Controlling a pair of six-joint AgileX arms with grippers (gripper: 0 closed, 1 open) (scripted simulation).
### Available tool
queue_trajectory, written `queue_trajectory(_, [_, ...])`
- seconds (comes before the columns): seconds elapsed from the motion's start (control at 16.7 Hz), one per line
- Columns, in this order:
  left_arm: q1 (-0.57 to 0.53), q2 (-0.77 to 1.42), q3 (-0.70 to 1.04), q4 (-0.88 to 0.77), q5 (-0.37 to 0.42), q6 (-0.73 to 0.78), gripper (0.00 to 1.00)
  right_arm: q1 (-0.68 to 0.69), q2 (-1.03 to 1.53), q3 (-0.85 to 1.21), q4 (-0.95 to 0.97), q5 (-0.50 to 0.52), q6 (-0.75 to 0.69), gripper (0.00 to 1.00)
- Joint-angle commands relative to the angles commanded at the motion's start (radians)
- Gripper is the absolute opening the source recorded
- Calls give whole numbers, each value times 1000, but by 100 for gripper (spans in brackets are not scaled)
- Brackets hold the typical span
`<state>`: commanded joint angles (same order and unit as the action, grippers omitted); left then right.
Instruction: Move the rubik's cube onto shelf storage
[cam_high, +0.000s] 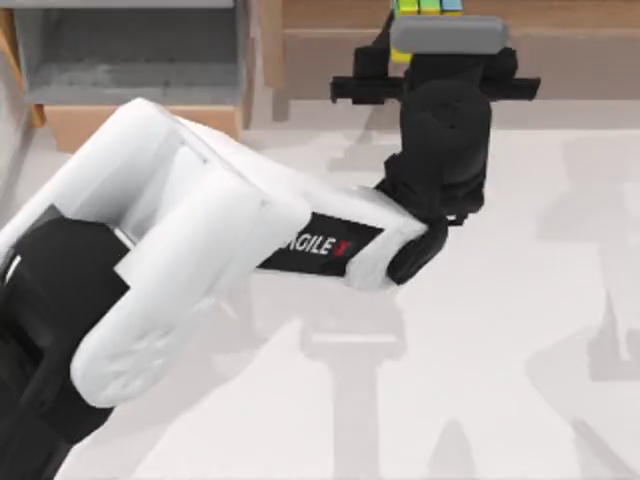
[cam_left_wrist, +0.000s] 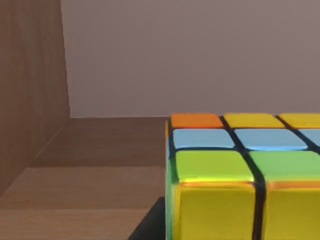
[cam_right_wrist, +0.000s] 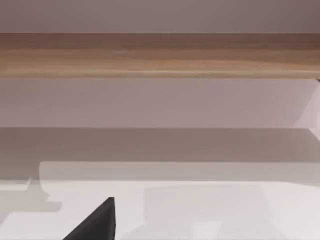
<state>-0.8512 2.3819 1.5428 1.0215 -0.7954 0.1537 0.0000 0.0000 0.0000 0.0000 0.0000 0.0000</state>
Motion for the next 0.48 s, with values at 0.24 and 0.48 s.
queue_trajectory(0.24, [29, 57, 133, -65, 30, -9, 0, 0, 0, 0, 0, 0, 0, 100])
queue_trajectory(0.48, [58, 113, 244, -130, 59, -20, 0, 0, 0, 0, 0, 0, 0, 100])
